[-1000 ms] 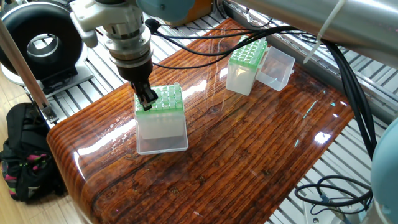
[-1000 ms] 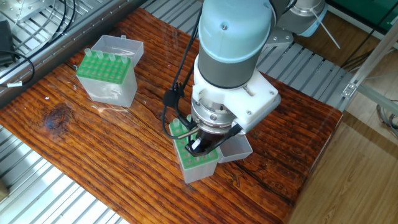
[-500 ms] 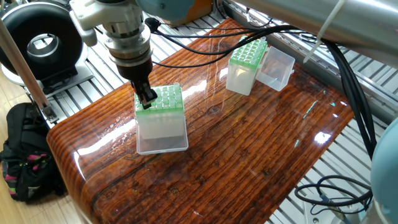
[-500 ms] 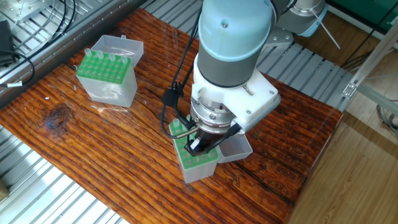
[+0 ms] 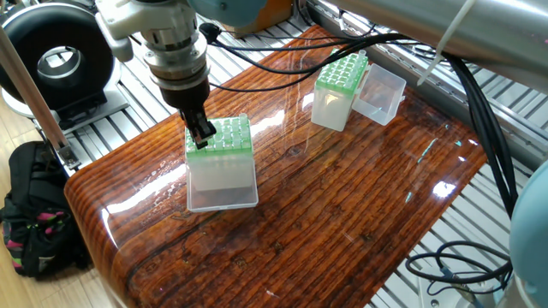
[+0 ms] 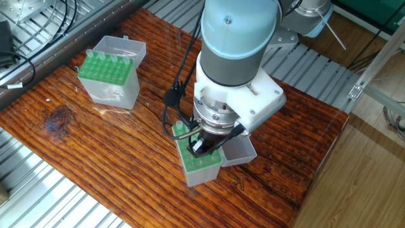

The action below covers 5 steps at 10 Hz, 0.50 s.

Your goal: Transfer all large pipette tips from one holder to another

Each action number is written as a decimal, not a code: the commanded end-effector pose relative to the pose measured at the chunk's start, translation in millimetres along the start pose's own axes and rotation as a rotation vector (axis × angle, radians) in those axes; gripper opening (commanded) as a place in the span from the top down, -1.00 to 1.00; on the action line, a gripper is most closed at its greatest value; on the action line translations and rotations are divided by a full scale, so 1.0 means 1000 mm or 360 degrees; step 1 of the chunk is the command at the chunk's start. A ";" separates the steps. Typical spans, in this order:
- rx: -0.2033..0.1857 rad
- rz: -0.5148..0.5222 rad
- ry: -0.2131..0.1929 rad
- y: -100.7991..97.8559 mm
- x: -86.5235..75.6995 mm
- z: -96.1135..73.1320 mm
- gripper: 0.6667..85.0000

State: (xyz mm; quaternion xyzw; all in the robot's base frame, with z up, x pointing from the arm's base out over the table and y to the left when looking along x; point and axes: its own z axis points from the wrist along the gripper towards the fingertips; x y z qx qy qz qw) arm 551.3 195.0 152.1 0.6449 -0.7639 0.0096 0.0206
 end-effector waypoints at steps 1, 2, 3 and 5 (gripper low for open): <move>-0.0024 0.0011 -0.0022 0.002 -0.002 -0.012 0.55; -0.0027 0.0014 -0.0022 0.003 -0.002 -0.017 0.55; -0.0027 0.0019 -0.0022 0.003 -0.002 -0.023 0.55; -0.0041 0.0026 -0.0017 0.006 -0.001 -0.035 0.55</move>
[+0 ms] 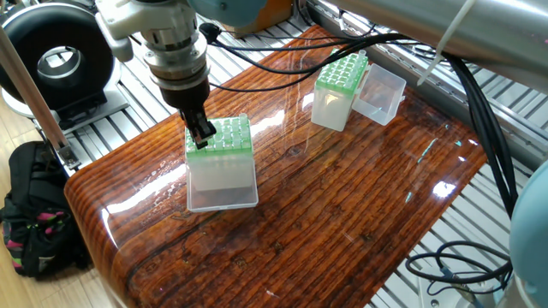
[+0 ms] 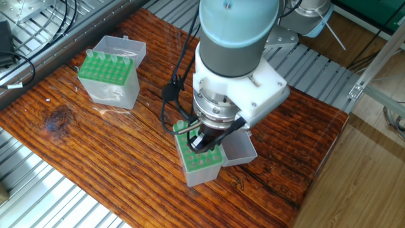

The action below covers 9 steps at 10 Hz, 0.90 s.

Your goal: Transfer all large pipette tips from one holder to another

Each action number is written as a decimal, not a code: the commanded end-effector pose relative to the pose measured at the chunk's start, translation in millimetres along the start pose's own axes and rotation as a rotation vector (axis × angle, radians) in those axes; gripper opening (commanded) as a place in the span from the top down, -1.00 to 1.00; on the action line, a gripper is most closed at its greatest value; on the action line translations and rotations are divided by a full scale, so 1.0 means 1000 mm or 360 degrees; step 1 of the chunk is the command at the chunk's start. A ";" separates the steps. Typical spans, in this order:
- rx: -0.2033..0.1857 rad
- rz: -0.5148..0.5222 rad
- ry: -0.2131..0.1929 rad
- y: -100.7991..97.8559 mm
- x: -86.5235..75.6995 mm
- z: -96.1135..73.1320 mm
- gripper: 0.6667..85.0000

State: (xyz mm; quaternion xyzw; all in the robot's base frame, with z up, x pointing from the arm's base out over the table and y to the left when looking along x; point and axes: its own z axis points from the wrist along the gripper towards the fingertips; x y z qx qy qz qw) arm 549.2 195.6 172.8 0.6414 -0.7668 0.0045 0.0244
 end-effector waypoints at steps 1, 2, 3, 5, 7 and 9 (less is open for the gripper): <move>-0.0029 0.0012 -0.0009 0.004 0.000 -0.020 0.55; -0.0035 0.0012 -0.0005 0.005 0.000 -0.025 0.55; -0.0035 0.0015 0.0010 0.005 0.001 -0.030 0.55; -0.0041 0.0016 0.0018 0.006 0.002 -0.037 0.55; -0.0053 0.0008 0.0020 0.005 0.003 -0.043 0.55; -0.0066 0.0008 0.0015 0.007 0.002 -0.047 0.55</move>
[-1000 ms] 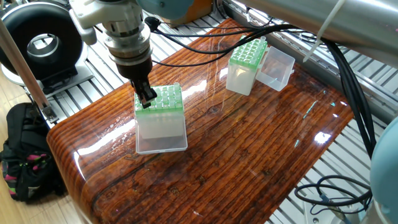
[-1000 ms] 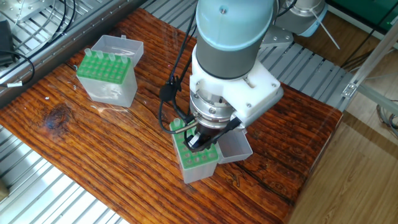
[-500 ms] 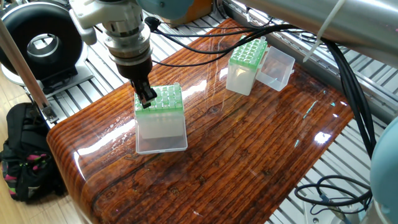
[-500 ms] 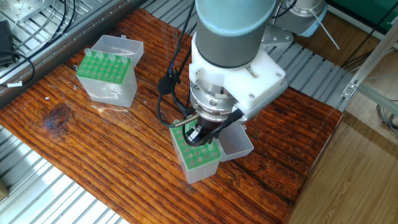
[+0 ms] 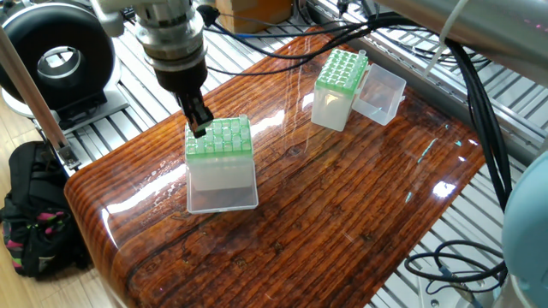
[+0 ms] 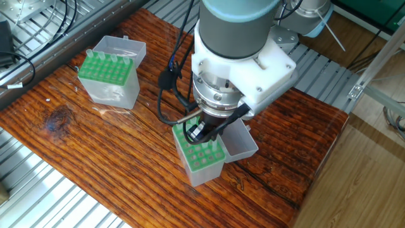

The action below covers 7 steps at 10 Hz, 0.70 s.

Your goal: Transfer all large pipette tips from one holder to another

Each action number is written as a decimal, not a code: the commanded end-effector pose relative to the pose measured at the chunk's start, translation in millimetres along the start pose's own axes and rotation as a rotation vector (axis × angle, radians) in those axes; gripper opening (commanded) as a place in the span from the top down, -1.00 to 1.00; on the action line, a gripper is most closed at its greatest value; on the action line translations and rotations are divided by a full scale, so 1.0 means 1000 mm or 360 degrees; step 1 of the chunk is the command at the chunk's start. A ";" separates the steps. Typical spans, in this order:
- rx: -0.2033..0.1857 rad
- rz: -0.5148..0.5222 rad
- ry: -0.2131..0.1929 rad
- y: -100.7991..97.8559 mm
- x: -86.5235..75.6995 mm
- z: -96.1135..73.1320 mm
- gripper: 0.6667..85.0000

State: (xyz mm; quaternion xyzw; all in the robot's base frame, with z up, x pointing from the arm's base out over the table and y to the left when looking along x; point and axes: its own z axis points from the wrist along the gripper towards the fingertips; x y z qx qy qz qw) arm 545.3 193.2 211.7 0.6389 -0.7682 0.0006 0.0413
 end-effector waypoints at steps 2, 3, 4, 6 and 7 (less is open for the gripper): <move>-0.0026 0.0006 -0.0012 0.003 -0.004 -0.013 0.55; -0.0028 0.0012 -0.0007 0.003 -0.004 -0.014 0.56; -0.0020 0.0018 0.0009 0.001 -0.002 -0.014 0.56; 0.0037 0.0010 0.0048 -0.009 0.004 -0.012 0.56; 0.0047 0.0011 0.0051 -0.010 0.004 -0.012 0.56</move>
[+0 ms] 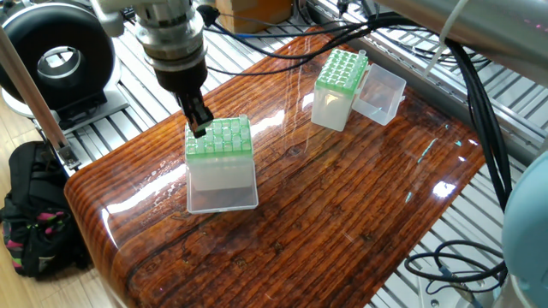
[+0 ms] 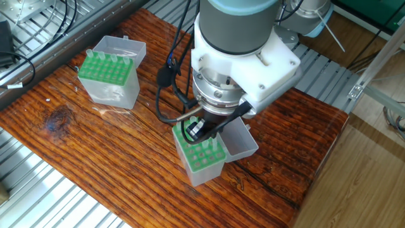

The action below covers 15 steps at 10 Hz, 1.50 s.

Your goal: Transfer all large pipette tips from one holder to another

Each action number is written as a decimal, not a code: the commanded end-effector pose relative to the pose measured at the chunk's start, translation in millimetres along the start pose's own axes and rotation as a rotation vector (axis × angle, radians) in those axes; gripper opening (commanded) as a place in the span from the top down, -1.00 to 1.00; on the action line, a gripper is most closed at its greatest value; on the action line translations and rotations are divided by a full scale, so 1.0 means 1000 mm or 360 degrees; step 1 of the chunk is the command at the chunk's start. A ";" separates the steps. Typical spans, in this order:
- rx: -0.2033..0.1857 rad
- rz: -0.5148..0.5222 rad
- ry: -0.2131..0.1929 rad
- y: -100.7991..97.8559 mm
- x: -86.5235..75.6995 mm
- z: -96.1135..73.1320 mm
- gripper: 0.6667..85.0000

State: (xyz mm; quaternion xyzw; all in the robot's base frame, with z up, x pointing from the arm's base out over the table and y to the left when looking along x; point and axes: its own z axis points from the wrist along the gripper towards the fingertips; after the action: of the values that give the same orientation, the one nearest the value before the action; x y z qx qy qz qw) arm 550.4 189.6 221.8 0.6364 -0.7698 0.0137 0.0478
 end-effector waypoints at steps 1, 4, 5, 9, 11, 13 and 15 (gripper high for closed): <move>0.0032 0.0003 0.0013 -0.006 0.002 -0.001 0.56; 0.0038 0.0010 0.0056 -0.007 0.009 -0.002 0.57; 0.0026 0.0010 0.0056 -0.005 0.009 -0.001 0.57; -0.0016 0.0029 0.0044 0.002 0.004 -0.010 0.60; -0.0019 0.0042 0.0065 0.002 0.002 -0.021 0.61; -0.0026 0.0050 0.0066 0.004 0.000 -0.024 0.62; -0.0038 0.0053 0.0071 0.007 0.001 -0.034 0.62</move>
State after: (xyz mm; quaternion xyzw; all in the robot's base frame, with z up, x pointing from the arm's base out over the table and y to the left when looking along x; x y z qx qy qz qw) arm 548.5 188.1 244.7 0.6243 -0.7775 0.0267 0.0705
